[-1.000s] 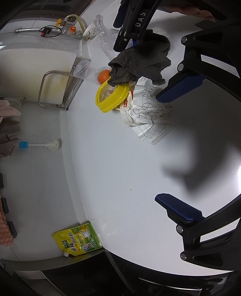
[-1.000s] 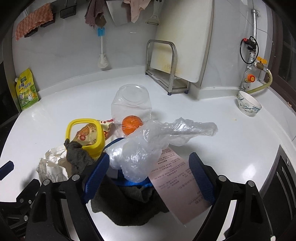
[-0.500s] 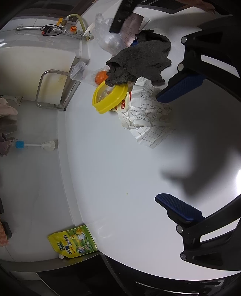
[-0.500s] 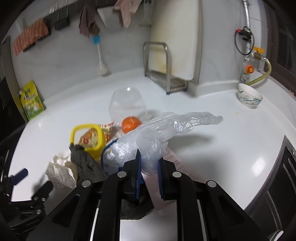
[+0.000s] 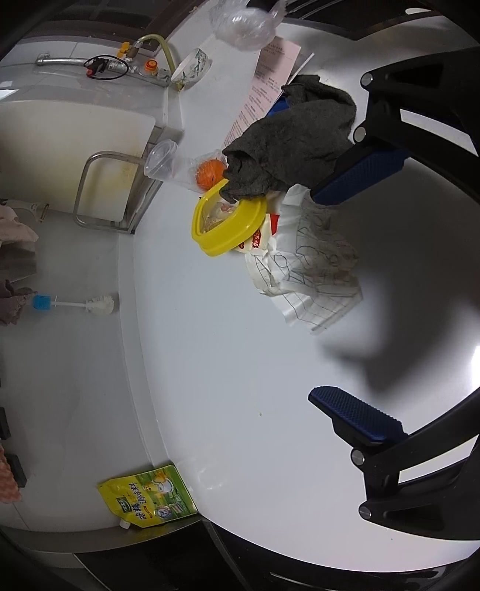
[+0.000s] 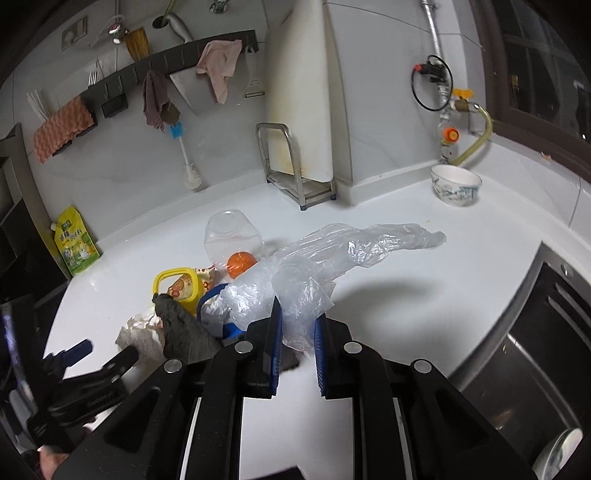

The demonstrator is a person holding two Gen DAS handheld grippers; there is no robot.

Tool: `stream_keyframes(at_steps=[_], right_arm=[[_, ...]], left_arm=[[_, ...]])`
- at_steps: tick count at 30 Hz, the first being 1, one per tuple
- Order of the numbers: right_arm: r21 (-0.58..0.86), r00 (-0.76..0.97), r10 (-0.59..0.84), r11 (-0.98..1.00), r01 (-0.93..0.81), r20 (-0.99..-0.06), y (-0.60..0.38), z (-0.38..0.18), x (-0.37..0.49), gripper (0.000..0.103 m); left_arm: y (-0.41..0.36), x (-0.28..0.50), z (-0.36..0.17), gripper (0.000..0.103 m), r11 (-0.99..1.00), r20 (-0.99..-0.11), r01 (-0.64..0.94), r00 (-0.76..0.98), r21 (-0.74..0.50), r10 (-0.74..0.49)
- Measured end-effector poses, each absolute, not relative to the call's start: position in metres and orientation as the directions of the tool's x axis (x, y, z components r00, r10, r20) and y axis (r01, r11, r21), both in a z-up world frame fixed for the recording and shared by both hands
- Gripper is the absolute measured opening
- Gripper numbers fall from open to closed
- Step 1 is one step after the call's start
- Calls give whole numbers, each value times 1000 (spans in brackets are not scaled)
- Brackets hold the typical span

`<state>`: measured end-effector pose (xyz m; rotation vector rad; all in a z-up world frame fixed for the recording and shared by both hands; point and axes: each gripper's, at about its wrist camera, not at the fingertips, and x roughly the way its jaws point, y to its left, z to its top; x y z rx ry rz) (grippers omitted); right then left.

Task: Collect trash
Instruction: 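Grasp the crumpled white paper bag with the left tool while the right tool holds the plastic bag, then carry both items over the bin and open both tools to drop them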

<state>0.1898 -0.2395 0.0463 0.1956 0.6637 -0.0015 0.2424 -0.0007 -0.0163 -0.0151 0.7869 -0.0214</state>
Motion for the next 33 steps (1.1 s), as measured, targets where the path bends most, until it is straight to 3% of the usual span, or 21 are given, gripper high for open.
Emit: stream_keyframes(at_steps=[13,14,15,17,19,21,33], right_arm=[[238,777,93,968,74,-623,-248,28,175,15],[241,777,94,968,75,-623,-248,28,175,15],[244,776,96,967,77,-623,-248,27,173,15],[249,776,97,965,79,-624,-249,25,171,15],[253,777,96,964,83,-623,-249,24,167,15],[258,777,98,962,86,-622,-249,24,163,15],[271,776,78,955,122,-626,-244,20,124,15]], left_arm=[[-13,271,-29,95,999,-730,-12,683,34,33],[-14,272,-30,91,999,-733,-6,680,37,32],[-15,273,-31,78,999,-737,-1,675,37,28],[-16,274,-34,61,999,-753,18,658,26,8],[-17,273,-34,53,999,-754,31,657,17,-7],[-17,269,-33,39,999,-751,42,660,14,-17],[0,210,-12,35,998,-713,58,701,17,-29]])
